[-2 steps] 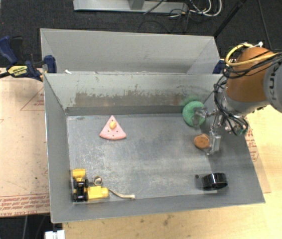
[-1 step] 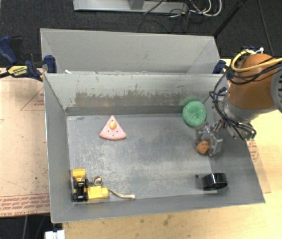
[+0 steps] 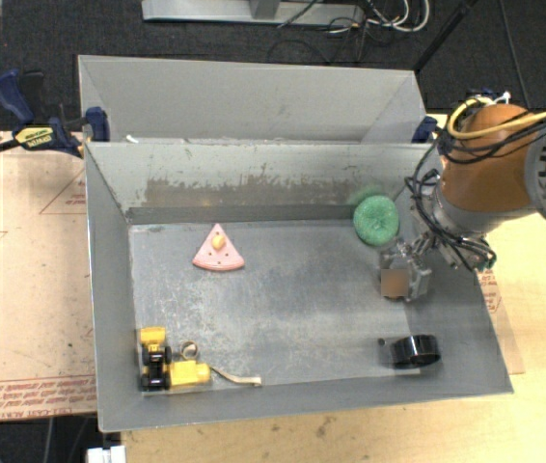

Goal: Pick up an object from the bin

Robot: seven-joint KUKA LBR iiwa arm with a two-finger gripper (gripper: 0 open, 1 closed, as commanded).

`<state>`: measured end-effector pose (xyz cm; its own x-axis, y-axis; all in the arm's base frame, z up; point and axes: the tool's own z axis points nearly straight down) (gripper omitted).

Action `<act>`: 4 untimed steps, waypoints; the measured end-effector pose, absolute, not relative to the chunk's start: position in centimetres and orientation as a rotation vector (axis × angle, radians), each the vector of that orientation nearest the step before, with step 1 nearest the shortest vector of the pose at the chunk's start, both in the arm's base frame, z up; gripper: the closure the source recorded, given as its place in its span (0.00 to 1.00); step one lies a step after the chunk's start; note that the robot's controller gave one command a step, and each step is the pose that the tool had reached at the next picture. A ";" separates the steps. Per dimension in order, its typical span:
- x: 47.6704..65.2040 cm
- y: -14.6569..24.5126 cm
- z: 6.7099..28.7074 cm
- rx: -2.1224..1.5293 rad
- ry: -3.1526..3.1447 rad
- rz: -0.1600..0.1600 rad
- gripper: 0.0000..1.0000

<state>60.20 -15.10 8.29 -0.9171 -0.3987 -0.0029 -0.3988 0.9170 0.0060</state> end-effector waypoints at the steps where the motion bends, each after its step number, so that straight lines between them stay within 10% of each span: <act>1: 56.9 -13.4 10.8 -0.663 3.071 0.004 1.00; 4: 55.4 -12.6 20.4 -0.690 3.062 0.002 1.00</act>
Offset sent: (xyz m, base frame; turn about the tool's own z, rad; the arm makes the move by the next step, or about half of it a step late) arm -0.0375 0.0069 0.0474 -0.0458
